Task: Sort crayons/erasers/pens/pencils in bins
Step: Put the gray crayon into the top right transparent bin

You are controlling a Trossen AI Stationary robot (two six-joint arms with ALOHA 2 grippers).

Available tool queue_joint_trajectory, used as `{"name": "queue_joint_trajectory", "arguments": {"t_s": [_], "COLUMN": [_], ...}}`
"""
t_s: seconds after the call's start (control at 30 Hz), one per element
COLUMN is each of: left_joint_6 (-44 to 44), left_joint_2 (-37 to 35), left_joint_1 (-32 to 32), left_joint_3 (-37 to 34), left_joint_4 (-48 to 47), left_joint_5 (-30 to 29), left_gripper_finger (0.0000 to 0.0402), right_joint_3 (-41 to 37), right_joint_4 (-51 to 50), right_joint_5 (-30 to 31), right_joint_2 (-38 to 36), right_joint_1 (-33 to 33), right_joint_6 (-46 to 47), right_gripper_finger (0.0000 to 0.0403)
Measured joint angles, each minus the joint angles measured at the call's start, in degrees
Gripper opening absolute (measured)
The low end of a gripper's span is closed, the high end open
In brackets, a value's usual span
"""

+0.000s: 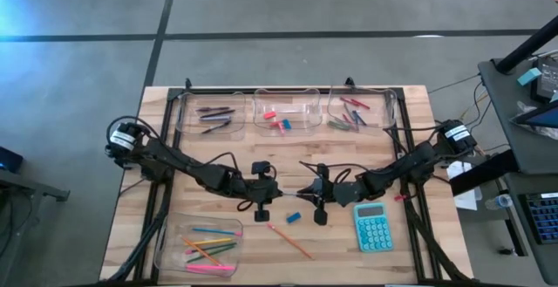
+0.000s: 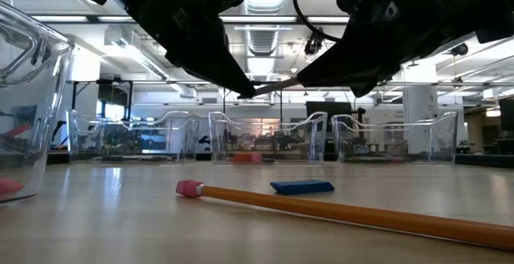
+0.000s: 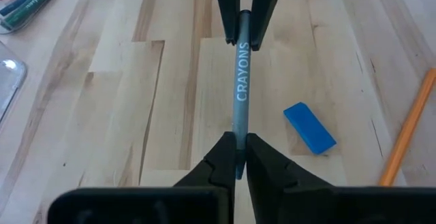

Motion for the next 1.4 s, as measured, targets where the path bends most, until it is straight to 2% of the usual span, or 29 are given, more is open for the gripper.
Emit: {"name": "queue_joint_trajectory", "arguments": {"t_s": [0.13, 0.33, 0.43, 0.57, 0.83, 1.0, 1.2, 1.4], "left_joint_6": [0.0, 2.75, 2.89, 2.59, 2.43, 2.41, 2.39, 2.43], "left_joint_2": [0.0, -0.64, -2.22, -4.56, -5.35, -5.35, -5.37, -5.38], "left_joint_1": [0.0, 0.0, 0.0, 0.01, -0.21, -0.19, -0.16, -0.24], "left_joint_3": [-0.06, -0.19, -0.16, -0.25, -0.38, -0.65, -0.73, -0.75], "left_joint_4": [0.05, -0.05, -0.61, -0.3, -0.07, -0.01, 0.81, 2.08], "left_joint_5": [-0.04, -3.07, -6.64, -7.53, -7.48, -7.41, -7.37, -7.3], "left_gripper_finger": [0.0025, 0.0089, 0.0117, 0.0138, 0.014, 0.0141, 0.0141, 0.0141], "right_joint_3": [0.0, 0.0, 0.0, -0.02, -0.24, -2.76, -11.34, -18.06], "right_joint_4": [0.0, -1.71, -8.04, -17.22, -40.35, -54.17, -55.58, -52.86], "right_joint_5": [0.02, 1.02, 5.55, 10.86, 23.64, 25.7, 25.08, 22.54], "right_joint_2": [-0.01, -0.89, -4.05, -11.46, -30.23, -39.61, -47.31, -50.61], "right_joint_1": [0.0, -0.25, -1.44, -3.94, -12.27, -19.7, -28.61, -35.03], "right_joint_6": [-0.03, -0.53, 1.0, 1.18, 3.07, 9.22, 12.99, 13.61], "right_gripper_finger": [0.0023, 0.0023, 0.0023, 0.0023, 0.0023, 0.0023, 0.0023, 0.0024]}}
